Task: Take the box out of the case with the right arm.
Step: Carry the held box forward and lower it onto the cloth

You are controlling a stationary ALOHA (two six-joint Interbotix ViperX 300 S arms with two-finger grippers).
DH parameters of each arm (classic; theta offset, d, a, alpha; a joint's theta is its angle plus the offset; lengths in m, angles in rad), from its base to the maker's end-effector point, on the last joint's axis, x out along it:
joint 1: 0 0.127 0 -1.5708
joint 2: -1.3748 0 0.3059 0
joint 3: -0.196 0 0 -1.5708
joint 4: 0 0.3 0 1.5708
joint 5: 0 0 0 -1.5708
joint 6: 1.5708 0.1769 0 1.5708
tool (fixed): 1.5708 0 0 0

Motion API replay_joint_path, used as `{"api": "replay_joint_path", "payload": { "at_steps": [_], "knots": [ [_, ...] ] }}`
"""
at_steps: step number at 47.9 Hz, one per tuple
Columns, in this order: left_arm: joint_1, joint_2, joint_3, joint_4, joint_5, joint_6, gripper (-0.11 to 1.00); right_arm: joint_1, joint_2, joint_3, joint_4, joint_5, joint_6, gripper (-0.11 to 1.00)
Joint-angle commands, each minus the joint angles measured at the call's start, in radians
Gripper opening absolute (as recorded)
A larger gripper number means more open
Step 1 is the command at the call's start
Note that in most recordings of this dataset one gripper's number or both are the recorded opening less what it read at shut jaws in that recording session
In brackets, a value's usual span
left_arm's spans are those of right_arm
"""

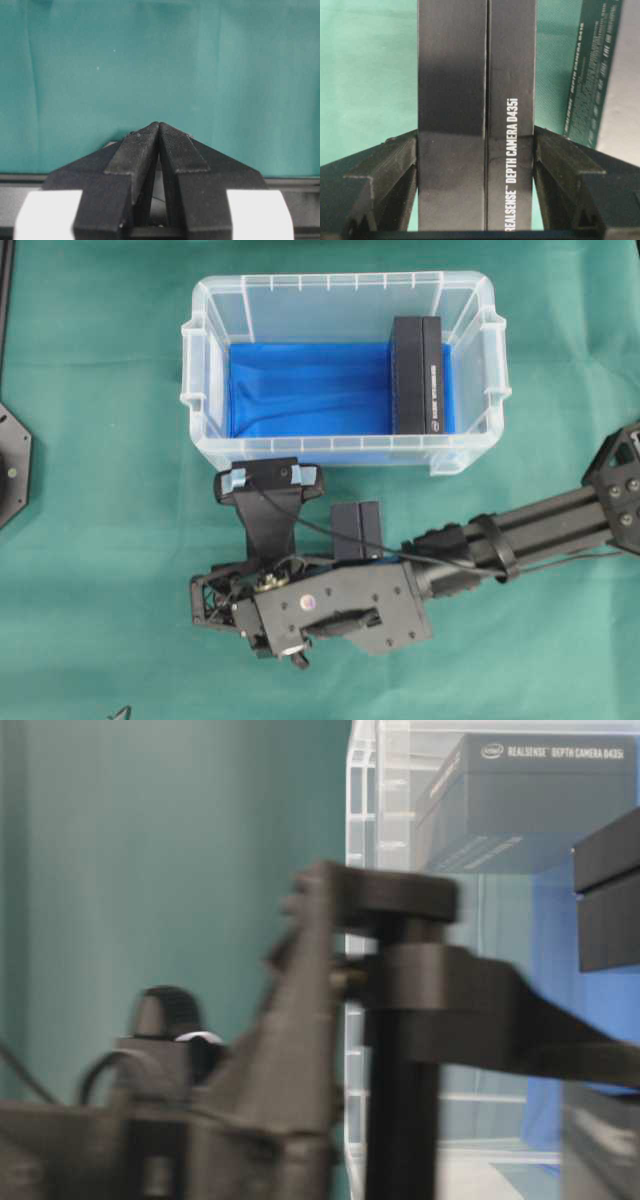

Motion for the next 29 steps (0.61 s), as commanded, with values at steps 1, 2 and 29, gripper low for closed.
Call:
{"api": "replay_joint_path", "payload": {
  "at_steps": [1, 2, 29],
  "knots": [
    [-0.003, 0.005, -0.025, 0.002, -0.006, 0.0, 0.02, 0.0, -0.035, 0.0, 0.005, -0.014, 0.002, 0.68],
    [-0.003, 0.005, -0.025, 0.003, -0.006, 0.0, 0.02, 0.0, -0.035, 0.0, 0.005, -0.009, 0.002, 0.68],
    [-0.003, 0.005, -0.025, 0.002, -0.006, 0.005, 0.02, -0.003, -0.046, 0.029, 0.035, -0.046, -0.005, 0.68]
  ]
}}
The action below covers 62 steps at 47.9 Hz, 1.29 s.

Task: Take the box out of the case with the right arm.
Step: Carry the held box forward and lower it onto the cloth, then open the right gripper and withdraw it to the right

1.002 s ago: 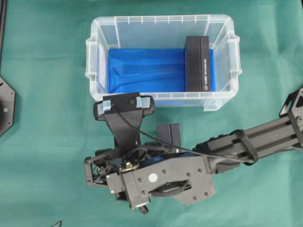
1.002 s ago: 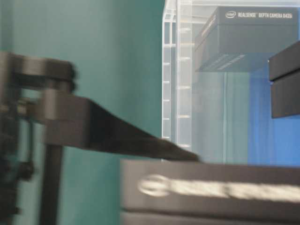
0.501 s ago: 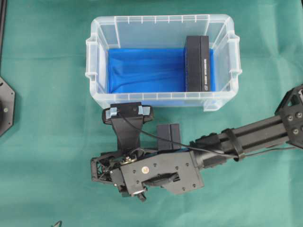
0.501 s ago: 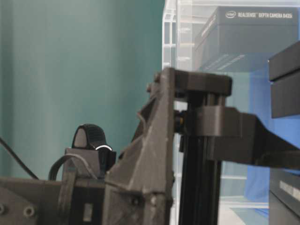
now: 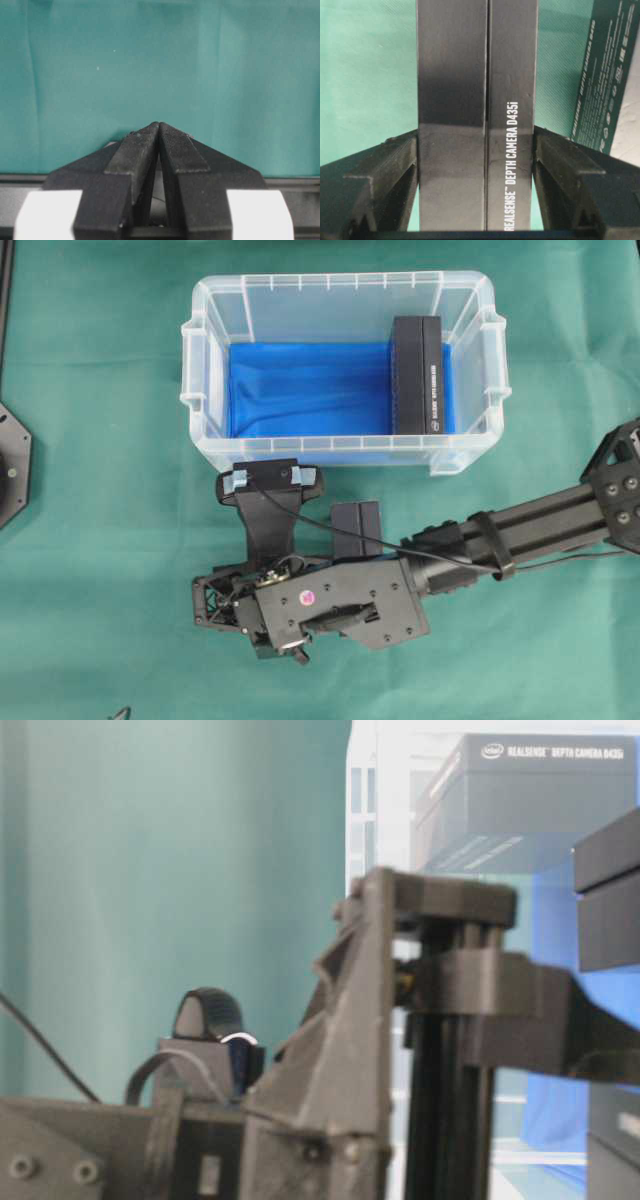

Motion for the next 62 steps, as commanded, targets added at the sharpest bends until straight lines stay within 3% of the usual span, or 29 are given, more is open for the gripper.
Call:
{"api": "replay_joint_path", "payload": {
  "at_steps": [1, 13, 18, 21, 42, 62],
  "knots": [
    [-0.002, 0.005, -0.026, 0.003, -0.006, 0.002, 0.02, -0.002, -0.048, -0.002, 0.006, -0.008, 0.003, 0.68],
    [-0.003, 0.005, -0.026, 0.003, -0.006, 0.002, 0.02, -0.009, -0.049, 0.002, -0.006, -0.012, 0.011, 0.68],
    [-0.003, 0.005, -0.026, 0.003, -0.006, 0.002, 0.02, -0.011, -0.049, 0.002, -0.02, -0.031, 0.003, 0.89],
    [-0.002, 0.005, -0.026, 0.003, -0.006, 0.002, 0.02, -0.011, -0.049, 0.003, -0.021, -0.041, 0.002, 0.95],
    [-0.002, 0.006, -0.028, 0.003, -0.006, 0.002, 0.02, -0.015, -0.092, 0.002, -0.025, 0.009, -0.002, 0.91],
    [-0.002, 0.006, -0.028, 0.003, -0.006, -0.002, 0.02, -0.015, -0.19, -0.052, -0.1, 0.089, -0.028, 0.91]
  ]
}}
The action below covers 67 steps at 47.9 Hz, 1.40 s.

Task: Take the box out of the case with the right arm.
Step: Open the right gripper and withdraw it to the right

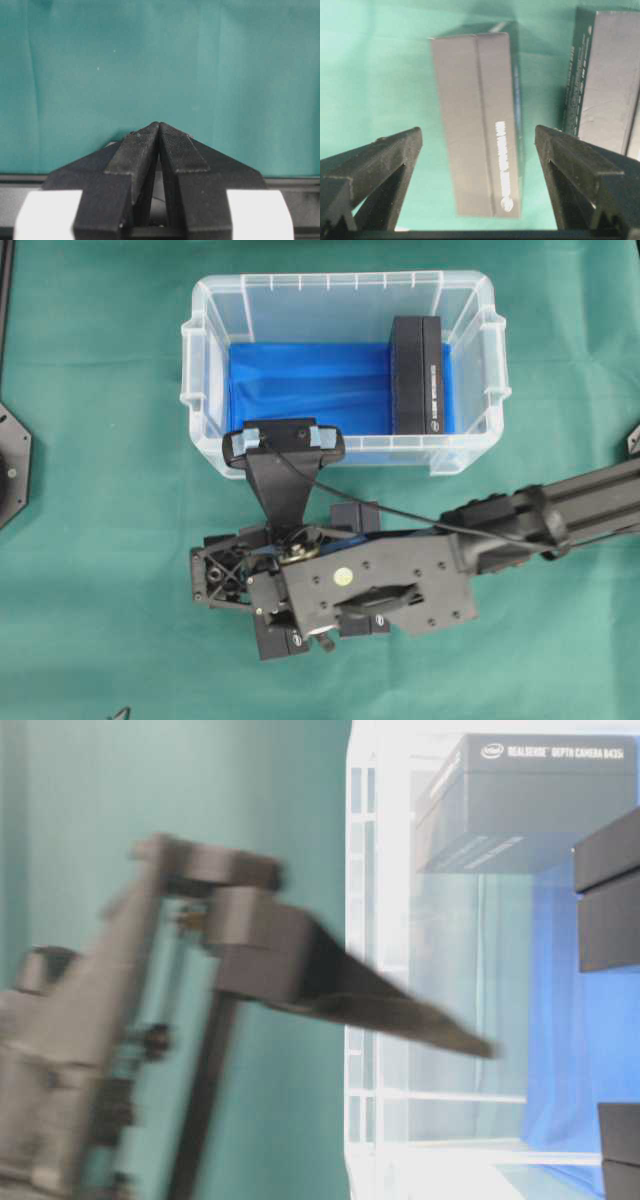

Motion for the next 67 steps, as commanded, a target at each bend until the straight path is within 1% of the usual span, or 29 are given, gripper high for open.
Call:
{"api": "replay_joint_path", "payload": {
  "at_steps": [1, 15, 22, 27, 37, 45, 61, 67],
  "knots": [
    [-0.002, 0.005, -0.026, 0.002, -0.006, -0.002, 0.02, -0.002, -0.061, -0.034, -0.011, 0.015, -0.008, 0.91],
    [-0.002, 0.005, -0.026, 0.003, -0.006, -0.002, 0.02, -0.009, -0.061, -0.035, -0.008, 0.021, -0.032, 0.91],
    [-0.002, 0.005, -0.025, 0.002, -0.006, -0.002, 0.02, -0.003, -0.084, -0.021, 0.002, 0.071, -0.048, 0.91],
    [-0.002, 0.006, -0.026, 0.003, -0.006, -0.003, 0.02, 0.005, -0.117, 0.014, 0.003, 0.107, -0.048, 0.9],
    [-0.002, 0.006, -0.025, 0.003, -0.006, -0.003, 0.02, 0.018, -0.227, 0.166, 0.003, 0.086, -0.035, 0.9],
    [-0.002, 0.006, -0.023, 0.003, -0.005, -0.003, 0.02, 0.041, -0.35, 0.331, 0.003, 0.077, -0.009, 0.9],
    [-0.002, 0.005, -0.023, 0.003, -0.005, 0.0, 0.02, 0.107, -0.626, 0.667, 0.018, 0.063, 0.087, 0.9],
    [-0.002, 0.005, -0.023, 0.003, -0.005, 0.003, 0.02, 0.147, -0.719, 0.772, 0.028, 0.063, 0.146, 0.9]
  ]
}}
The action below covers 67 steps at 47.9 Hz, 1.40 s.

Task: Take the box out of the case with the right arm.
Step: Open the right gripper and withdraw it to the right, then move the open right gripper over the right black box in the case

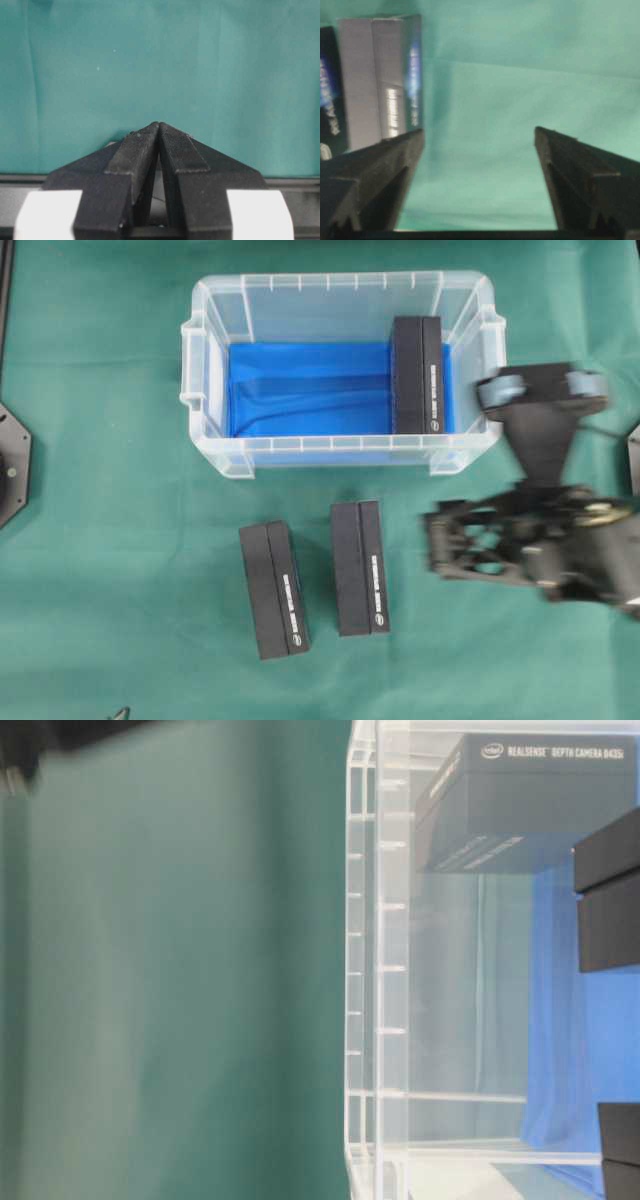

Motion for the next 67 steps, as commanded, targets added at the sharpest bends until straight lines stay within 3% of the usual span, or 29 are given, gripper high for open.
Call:
{"api": "replay_joint_path", "payload": {
  "at_steps": [1, 12, 33, 42, 56, 67],
  "knots": [
    [-0.002, 0.003, -0.023, 0.003, -0.005, 0.0, 0.02, 0.037, -0.087, 0.057, 0.008, -0.005, 0.035, 0.9],
    [-0.002, 0.003, -0.023, 0.003, -0.005, 0.0, 0.02, 0.127, -0.222, 0.184, 0.015, 0.009, 0.155, 0.9],
    [-0.002, 0.005, -0.021, 0.003, -0.005, -0.002, 0.02, 0.1, -0.253, 0.21, 0.005, 0.017, 0.132, 0.9],
    [-0.002, 0.005, -0.023, 0.003, -0.005, 0.0, 0.02, -0.032, -0.305, 0.245, -0.008, 0.017, -0.025, 0.9],
    [-0.002, 0.003, -0.023, 0.002, -0.005, 0.0, 0.02, -0.368, -0.396, 0.298, -0.008, 0.011, -0.38, 0.9],
    [-0.002, 0.005, -0.021, 0.003, -0.005, 0.0, 0.02, -0.54, -0.405, 0.301, 0.012, -0.002, -0.574, 0.9]
  ]
}}
